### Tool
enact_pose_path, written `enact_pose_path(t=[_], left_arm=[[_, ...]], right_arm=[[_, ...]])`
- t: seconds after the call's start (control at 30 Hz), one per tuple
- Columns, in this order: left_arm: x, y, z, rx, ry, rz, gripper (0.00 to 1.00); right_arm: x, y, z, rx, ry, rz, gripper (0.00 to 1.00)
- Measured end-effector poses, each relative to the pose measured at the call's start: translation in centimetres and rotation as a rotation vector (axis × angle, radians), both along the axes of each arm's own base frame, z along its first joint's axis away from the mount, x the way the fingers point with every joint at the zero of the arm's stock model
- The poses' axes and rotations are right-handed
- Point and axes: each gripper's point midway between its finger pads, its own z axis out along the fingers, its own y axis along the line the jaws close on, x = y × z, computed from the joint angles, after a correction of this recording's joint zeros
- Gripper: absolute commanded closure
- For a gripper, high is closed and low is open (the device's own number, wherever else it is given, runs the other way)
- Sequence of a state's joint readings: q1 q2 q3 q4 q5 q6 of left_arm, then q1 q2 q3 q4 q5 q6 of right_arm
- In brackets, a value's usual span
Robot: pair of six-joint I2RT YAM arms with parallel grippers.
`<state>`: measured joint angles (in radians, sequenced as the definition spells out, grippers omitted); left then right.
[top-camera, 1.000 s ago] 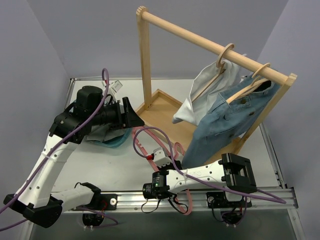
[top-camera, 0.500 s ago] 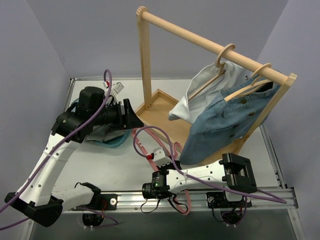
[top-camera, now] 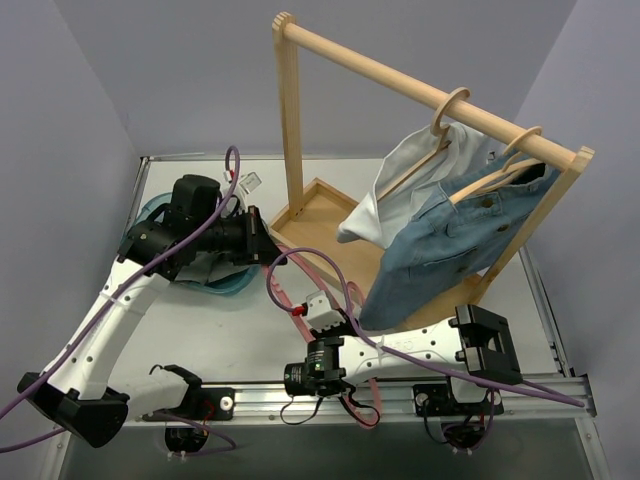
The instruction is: Remove the skirt from the hanger
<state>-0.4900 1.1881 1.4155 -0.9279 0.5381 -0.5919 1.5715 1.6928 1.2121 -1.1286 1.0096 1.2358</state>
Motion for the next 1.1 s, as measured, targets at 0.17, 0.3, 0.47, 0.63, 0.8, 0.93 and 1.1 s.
enact_pose_path(t=[0.17,0.3,0.47,0.63,0.8,0.93,1.1], left_arm=[[0.2,0.2,-0.1,0.014,-0.016,0.004,0.98],[0.8,1.5,0.0,0.087,-0.063,0.054,0.98],[1.6,3.8,2.9,0.128,-0.226,0.155,0.98],[1.8,6.8,8.5,0.132,-0.446,0.275,0.98],[1.3,8.7,14.9,0.059,-0.639,0.369,0.98],[1.0,8.9,18.3,-0.020,-0.740,0.396,0.98],[1.6,8.6,21.7,-0.091,-0.826,0.422,0.98]], right_arm=[[0.2,0.3,0.2,0.018,0.002,-0.009,0.22],[0.3,0.6,0.6,0.049,0.007,-0.014,0.11],[-0.4,0.4,3.2,0.178,0.037,-0.001,0.14],[-1.5,0.8,8.5,0.414,0.063,0.070,0.38],[-2.1,0.1,12.8,0.613,0.089,0.159,1.00],[-2.2,-0.9,14.4,0.733,0.094,0.193,1.00],[-2.4,-1.7,14.7,0.787,0.111,0.211,1.00]])
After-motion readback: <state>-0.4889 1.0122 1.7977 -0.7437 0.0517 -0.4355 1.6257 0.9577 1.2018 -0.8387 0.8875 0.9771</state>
